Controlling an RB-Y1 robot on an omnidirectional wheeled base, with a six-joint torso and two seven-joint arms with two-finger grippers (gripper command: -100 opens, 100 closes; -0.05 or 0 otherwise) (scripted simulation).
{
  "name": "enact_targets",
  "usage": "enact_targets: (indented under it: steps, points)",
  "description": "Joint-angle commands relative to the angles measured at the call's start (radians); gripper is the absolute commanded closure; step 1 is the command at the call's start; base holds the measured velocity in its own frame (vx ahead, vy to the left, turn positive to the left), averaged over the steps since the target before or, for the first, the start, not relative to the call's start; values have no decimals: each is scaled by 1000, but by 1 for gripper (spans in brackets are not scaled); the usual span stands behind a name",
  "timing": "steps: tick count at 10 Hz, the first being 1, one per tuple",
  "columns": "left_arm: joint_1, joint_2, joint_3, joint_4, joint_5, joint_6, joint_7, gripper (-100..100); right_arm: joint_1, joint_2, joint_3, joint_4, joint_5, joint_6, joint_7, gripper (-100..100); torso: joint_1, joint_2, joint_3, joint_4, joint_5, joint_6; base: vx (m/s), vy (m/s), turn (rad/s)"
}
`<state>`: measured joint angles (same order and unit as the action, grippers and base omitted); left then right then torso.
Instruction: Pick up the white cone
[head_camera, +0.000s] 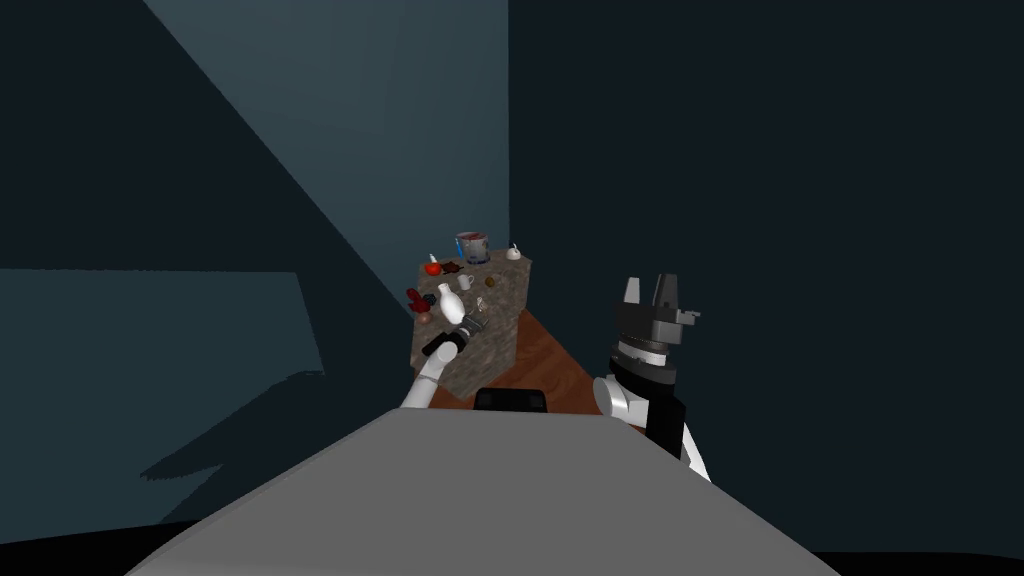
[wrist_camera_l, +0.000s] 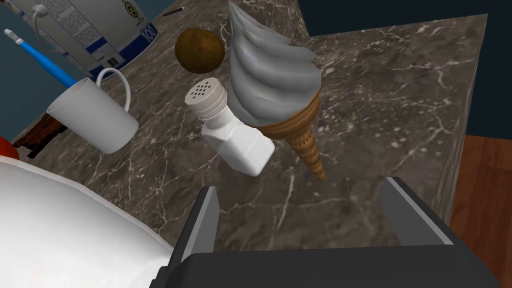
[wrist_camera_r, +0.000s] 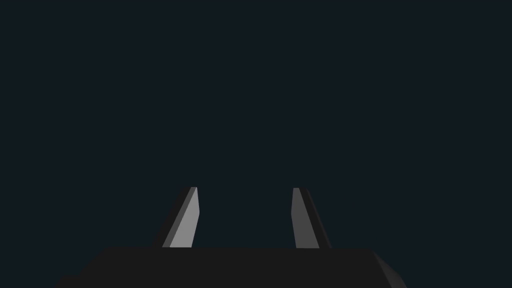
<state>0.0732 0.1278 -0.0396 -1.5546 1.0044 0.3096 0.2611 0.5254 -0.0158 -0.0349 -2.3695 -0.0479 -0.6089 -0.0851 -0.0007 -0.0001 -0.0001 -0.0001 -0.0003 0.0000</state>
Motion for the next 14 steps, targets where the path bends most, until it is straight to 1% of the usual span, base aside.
enact_targets:
  steps: [1,2,3,4,5,6,7,8,9,10,11,12,13,14]
  points:
    - [-50,-6,-1,50,46,1,-50,-100,0,0,0,0,0,0,0,0,0,0,0,0,0,0,-8,-18,89]
    - [-66,-6,-1,83,46,1,-82,-100,0,0,0,0,0,0,0,0,0,0,0,0,0,1,0,-5,-64]
    - [-66,-6,-1,83,46,1,-91,-100,0,0,0,0,0,0,0,0,0,-1,0,0,0,1,3,4,-19]
    - [-112,-34,-19,128,97,25,-132,-100,0,0,0,0,0,0,0,0,1,-1,0,0,0,1,-16,-5,281]
    - [-144,-34,-19,152,97,25,-148,-100,0,0,0,0,0,0,0,0,0,0,0,0,0,0,-17,-19,413]
    - [-175,-34,-19,190,139,25,-182,-100,0,0,0,0,0,0,0,0,0,0,0,0,0,0,-9,-18,171]
    - [-177,-34,-19,205,142,25,-208,-100,0,0,0,0,0,0,0,0,0,0,0,0,0,1,-2,-7,-25]
    - [-221,-62,-36,242,178,50,-235,-100,0,0,0,0,0,0,0,0,0,0,0,0,0,1,-15,-7,319]
    - [-267,-62,-36,299,237,50,-281,-100,0,0,0,0,0,0,0,0,0,0,0,0,0,0,-18,-18,359]
    - [-287,-62,-36,327,238,50,-331,-100,0,0,0,0,0,0,0,0,0,0,0,0,0,0,-8,-13,129]
    - [-320,-90,-53,360,292,74,-360,-100,0,0,0,0,0,0,0,0,0,0,0,0,0,1,-22,-10,321]
    - [-346,-90,-53,391,334,74,-403,-100,0,0,0,0,0,0,0,0,0,0,0,0,0,0,-23,-15,445]
    - [-390,-90,-53,440,334,74,-448,-100,0,0,0,0,0,0,0,0,0,0,0,0,0,0,-7,-15,86]
    - [-427,-118,-70,481,395,99,-487,-100,0,0,0,0,0,0,0,0,0,0,0,0,0,1,-17,-9,334]
